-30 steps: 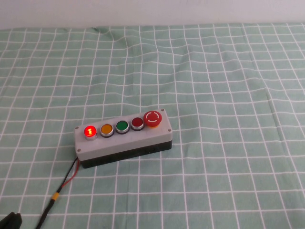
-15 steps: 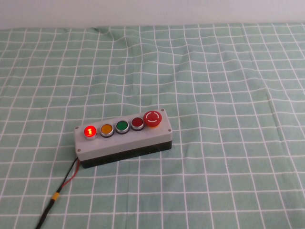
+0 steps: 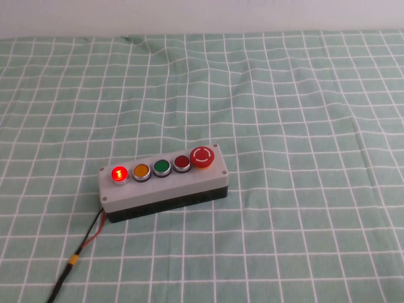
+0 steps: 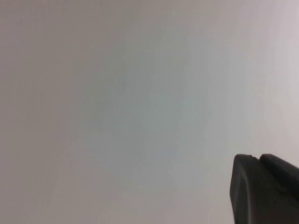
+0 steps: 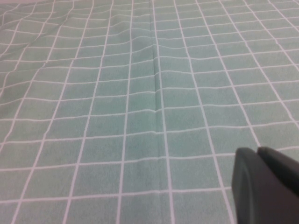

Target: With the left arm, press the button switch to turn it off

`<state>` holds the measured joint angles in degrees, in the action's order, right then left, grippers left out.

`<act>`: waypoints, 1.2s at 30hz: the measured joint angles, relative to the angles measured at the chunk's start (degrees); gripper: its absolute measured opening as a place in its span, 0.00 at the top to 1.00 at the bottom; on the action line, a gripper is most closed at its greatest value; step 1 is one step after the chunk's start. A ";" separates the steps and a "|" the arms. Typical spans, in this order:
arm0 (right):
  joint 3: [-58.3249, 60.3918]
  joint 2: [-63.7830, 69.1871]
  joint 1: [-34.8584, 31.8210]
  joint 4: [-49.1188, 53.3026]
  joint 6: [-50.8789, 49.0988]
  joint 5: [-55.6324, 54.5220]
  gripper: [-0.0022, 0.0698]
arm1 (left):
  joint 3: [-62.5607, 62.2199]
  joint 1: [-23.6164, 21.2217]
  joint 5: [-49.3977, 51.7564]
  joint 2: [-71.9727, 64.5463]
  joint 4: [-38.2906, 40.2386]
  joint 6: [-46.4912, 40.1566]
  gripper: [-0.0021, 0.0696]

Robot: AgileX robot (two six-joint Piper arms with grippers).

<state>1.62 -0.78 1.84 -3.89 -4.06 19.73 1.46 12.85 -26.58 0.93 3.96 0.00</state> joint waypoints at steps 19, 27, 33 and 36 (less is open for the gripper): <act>0.00 0.00 0.00 0.00 0.00 0.00 0.99 | -28.79 0.00 9.54 0.00 2.56 4.40 0.98; 0.00 0.00 0.00 0.00 0.00 0.00 0.99 | -44.71 0.00 47.29 -10.32 2.34 2.97 0.98; 0.00 0.00 0.00 0.00 0.00 0.00 0.99 | -46.51 0.00 61.02 -19.45 2.52 2.97 0.98; 0.00 0.00 0.00 0.00 0.00 0.00 0.99 | -46.02 0.00 61.89 -21.97 4.28 3.19 0.98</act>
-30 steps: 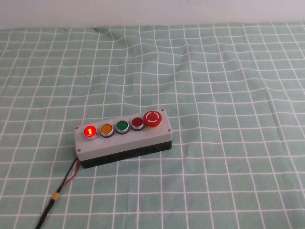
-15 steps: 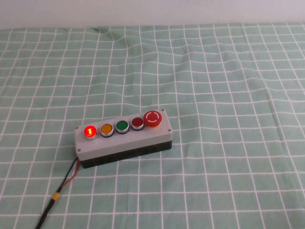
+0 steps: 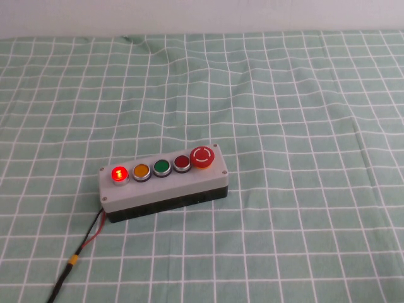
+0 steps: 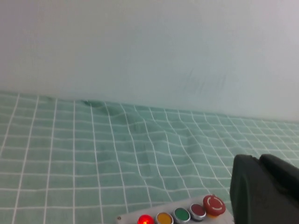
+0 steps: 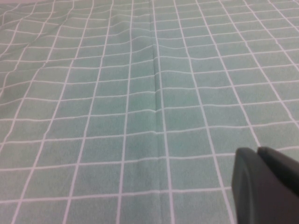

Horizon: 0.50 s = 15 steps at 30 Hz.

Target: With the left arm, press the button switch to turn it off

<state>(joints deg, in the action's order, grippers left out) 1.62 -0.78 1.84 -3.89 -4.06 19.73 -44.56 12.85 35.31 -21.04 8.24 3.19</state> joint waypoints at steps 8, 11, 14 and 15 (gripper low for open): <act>0.00 0.00 0.00 0.00 0.00 0.00 0.99 | -3.72 0.00 5.86 -12.20 1.02 0.00 0.98; 0.00 0.00 0.00 0.00 0.00 0.00 0.99 | -8.81 0.00 11.76 -19.49 1.02 -0.39 0.98; 0.00 0.00 0.00 0.00 0.00 0.00 0.99 | -14.81 0.00 18.46 -28.24 1.02 -0.58 0.98; 0.00 0.00 0.00 0.00 0.00 0.00 0.99 | -16.74 0.00 20.54 -31.30 1.02 -0.58 0.98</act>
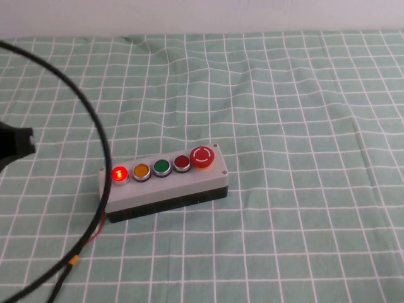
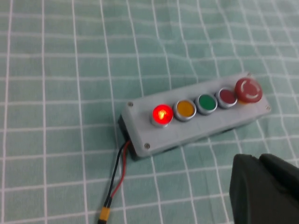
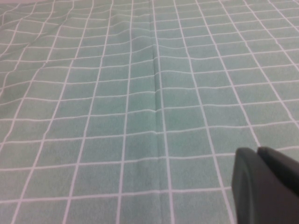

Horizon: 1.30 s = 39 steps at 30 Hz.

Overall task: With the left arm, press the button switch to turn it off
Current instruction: Press the button to turn off

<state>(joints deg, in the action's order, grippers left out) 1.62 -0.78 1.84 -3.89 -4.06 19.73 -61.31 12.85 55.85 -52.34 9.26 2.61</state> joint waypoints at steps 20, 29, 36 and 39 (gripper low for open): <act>0.00 0.00 0.00 0.00 0.00 0.00 0.99 | -13.94 0.00 4.56 -34.88 1.99 -3.33 0.98; 0.00 0.00 0.00 0.00 0.00 0.00 0.99 | -14.30 0.12 1.39 -41.33 3.91 -4.77 0.98; 0.00 0.00 0.00 0.00 0.00 0.00 0.99 | -14.30 1.78 -0.14 -45.59 3.94 -5.69 0.98; 0.00 0.00 0.00 0.00 0.00 0.00 0.99 | -14.60 1.89 -0.14 -47.81 3.52 -5.81 0.98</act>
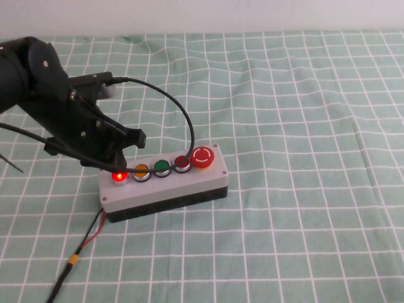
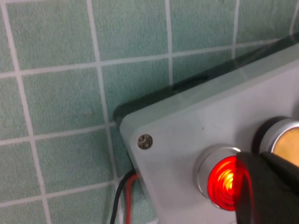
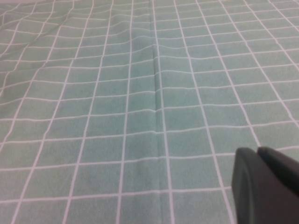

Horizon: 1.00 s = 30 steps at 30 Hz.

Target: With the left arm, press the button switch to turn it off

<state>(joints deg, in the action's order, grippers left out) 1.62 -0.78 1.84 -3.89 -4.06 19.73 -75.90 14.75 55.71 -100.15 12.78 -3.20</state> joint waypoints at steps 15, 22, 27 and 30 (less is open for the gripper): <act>0.00 0.00 0.00 0.00 0.00 0.00 0.99 | -10.24 0.00 9.33 15.97 -1.56 -0.64 0.98; 0.00 0.00 0.00 0.00 0.00 0.00 0.99 | -10.58 0.00 10.86 36.70 -1.81 -2.00 0.98; 0.00 0.00 0.00 0.00 0.00 0.00 0.99 | -7.04 0.00 10.38 50.99 -3.75 -2.14 0.98; 0.00 0.00 0.00 0.00 0.00 0.00 0.99 | -1.11 0.00 7.97 61.14 -5.34 -2.14 0.98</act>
<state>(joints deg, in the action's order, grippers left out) 1.62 -0.78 1.84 -3.89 -4.06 19.73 -77.01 14.75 63.68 -39.01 7.43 -5.34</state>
